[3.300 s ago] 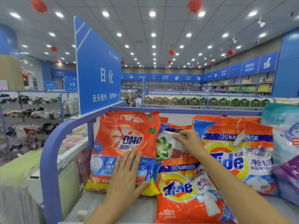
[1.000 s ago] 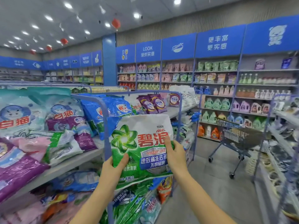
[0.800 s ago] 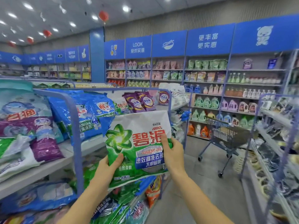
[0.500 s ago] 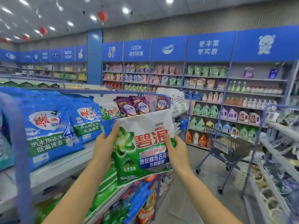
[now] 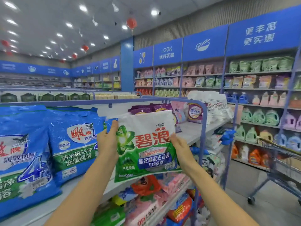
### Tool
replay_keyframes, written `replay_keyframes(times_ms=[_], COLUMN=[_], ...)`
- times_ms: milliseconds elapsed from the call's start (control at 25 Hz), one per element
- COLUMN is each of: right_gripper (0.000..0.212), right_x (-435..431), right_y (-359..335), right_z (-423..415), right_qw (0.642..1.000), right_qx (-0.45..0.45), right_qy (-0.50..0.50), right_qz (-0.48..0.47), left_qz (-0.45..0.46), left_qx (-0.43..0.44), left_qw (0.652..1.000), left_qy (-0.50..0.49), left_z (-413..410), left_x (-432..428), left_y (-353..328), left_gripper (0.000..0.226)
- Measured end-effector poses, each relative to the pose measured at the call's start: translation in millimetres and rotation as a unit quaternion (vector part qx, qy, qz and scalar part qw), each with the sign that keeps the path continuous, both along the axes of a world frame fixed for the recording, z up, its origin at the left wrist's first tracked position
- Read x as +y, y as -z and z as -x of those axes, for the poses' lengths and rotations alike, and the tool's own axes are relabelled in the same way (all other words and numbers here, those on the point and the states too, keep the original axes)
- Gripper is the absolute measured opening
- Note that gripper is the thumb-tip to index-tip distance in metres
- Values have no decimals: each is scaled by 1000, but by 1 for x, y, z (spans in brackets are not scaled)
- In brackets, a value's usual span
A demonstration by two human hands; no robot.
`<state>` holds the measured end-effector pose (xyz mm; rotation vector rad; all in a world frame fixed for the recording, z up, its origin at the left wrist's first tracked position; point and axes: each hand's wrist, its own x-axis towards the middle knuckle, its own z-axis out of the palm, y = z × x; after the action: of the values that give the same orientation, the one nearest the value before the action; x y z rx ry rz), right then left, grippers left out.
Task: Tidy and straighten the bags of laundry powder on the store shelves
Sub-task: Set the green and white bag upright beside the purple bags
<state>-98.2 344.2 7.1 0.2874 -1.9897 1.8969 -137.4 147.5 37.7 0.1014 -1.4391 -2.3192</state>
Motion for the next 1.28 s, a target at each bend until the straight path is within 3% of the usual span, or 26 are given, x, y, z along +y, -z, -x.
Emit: replay_keyframes(times_ms=[160,440,680,760,880,960,1000,1120,1160,1200,1280], right_gripper=[24,31,23,19,18,19,19,20,21,21,21], right_x=[23,19,-15,-21,-26,-27,-26,-23,-20,-15,2], right_y=[0,2,31,39,37,34,34,35,35,32,27], right_z=[85,216,284,297,310,317,321,328,329,328,325], right_qw=[998,991,960,949,940,938,937,930,926,920,913], right_qx=[9,-41,-190,-231,-258,-258,-259,-273,-277,-277,-252], right_qy=[-49,-127,-185,-177,-166,-155,-149,-174,-205,-248,-321], right_qz=[36,9,93,123,150,172,179,173,154,124,11], left_qz=[8,97,126,168,262,315,388,664,699,715,716], left_qx=[5,-24,-111,-125,-148,-154,-177,-263,-275,-270,-255], left_qw=[996,966,966,967,949,935,902,692,648,628,624], left_qy=[-84,-239,-197,-143,-89,-55,-68,-105,-122,-147,-182], left_z=[52,112,150,153,146,142,142,150,152,156,161], left_x=[15,23,1,-3,-7,-7,-5,2,6,7,8], left_y=[-3,-1,15,21,27,37,45,67,71,76,81], left_gripper=[39,40,37,35,15,33,44,91,99,102,99])
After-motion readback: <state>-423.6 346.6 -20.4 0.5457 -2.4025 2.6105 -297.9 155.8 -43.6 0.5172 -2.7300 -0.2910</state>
